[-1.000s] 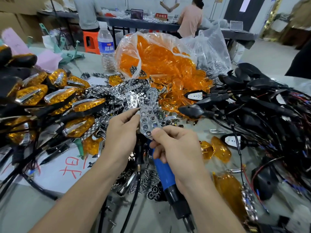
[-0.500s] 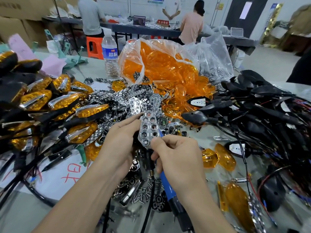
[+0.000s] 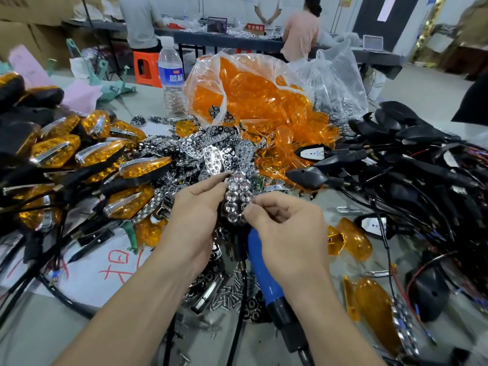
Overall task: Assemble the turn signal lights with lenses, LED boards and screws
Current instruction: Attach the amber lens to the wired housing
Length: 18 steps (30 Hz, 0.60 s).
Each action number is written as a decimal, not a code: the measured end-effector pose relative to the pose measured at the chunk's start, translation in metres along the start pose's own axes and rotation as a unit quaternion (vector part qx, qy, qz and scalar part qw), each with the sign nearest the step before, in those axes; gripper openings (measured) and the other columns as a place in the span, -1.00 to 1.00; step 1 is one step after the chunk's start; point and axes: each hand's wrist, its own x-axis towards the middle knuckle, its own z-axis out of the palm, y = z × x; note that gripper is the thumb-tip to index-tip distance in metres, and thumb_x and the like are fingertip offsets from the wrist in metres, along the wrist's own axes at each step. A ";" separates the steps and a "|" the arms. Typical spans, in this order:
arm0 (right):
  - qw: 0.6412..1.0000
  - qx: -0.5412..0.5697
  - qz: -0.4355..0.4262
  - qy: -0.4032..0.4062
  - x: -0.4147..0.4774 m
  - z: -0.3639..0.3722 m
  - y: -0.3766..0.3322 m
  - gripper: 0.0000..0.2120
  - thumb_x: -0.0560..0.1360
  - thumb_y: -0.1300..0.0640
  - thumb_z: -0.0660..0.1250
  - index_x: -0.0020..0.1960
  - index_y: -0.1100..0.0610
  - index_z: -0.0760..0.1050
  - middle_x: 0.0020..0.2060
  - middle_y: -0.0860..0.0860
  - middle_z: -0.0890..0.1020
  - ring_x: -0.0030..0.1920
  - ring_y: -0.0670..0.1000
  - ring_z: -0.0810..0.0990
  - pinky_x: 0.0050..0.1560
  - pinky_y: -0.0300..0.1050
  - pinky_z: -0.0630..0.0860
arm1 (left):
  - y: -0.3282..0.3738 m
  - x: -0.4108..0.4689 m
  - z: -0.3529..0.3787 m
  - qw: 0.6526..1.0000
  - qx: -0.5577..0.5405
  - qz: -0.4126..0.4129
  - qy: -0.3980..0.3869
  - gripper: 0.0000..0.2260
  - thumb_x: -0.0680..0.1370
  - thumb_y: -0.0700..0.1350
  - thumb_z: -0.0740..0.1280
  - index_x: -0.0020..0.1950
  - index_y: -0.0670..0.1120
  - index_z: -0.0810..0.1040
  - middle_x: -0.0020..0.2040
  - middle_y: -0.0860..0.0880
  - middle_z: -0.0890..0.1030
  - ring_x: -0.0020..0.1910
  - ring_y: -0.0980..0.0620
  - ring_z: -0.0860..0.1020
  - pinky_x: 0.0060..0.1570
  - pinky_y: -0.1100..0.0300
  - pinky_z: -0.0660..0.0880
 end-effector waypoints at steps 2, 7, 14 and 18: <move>0.999 0.011 0.007 -0.035 0.002 -0.001 0.001 -0.85 0.53 0.18 0.49 -0.12 -0.08 0.67 -0.36 0.09 0.64 -0.39 -0.01 0.50 -0.26 0.16 0.54 | 0.001 -0.001 0.001 1.000 0.001 0.012 0.001 -0.76 0.67 -0.20 0.30 0.07 -0.01 0.77 0.09 -0.27 0.71 0.12 -0.25 0.69 0.10 -0.13 0.67; 0.998 -0.042 0.008 -0.052 0.004 -0.004 0.002 -0.85 0.51 0.09 0.52 -0.16 -0.15 0.68 -0.42 -0.05 0.66 -0.45 -0.14 0.52 -0.34 -0.05 0.54 | 0.004 -0.004 0.002 0.999 0.005 0.031 -0.021 -0.77 0.65 -0.19 0.33 0.01 0.00 0.78 0.01 -0.16 0.75 0.01 -0.10 0.71 0.03 -0.01 0.68; 0.997 -0.060 0.010 0.048 0.001 0.003 0.005 -0.83 0.38 0.00 0.61 -0.30 -0.03 0.64 -0.42 -0.22 0.65 -0.39 -0.20 0.61 -0.40 -0.34 0.48 | 0.002 -0.007 0.006 0.999 -0.002 0.043 -0.013 -0.70 0.68 -0.20 0.26 -0.03 -0.02 0.78 0.03 -0.13 0.76 0.13 -0.13 0.71 0.11 -0.06 0.67; 1.000 -0.017 0.018 0.013 0.006 0.001 0.006 -0.84 0.41 0.06 0.59 -0.11 -0.05 0.62 -0.23 -0.15 0.71 -0.18 -0.16 0.69 -0.09 -0.13 0.66 | 0.003 -0.006 0.006 0.998 -0.027 0.045 -0.024 -0.78 0.63 -0.17 0.31 -0.03 -0.08 0.76 0.03 -0.17 0.75 0.05 -0.13 0.73 -0.08 0.14 0.66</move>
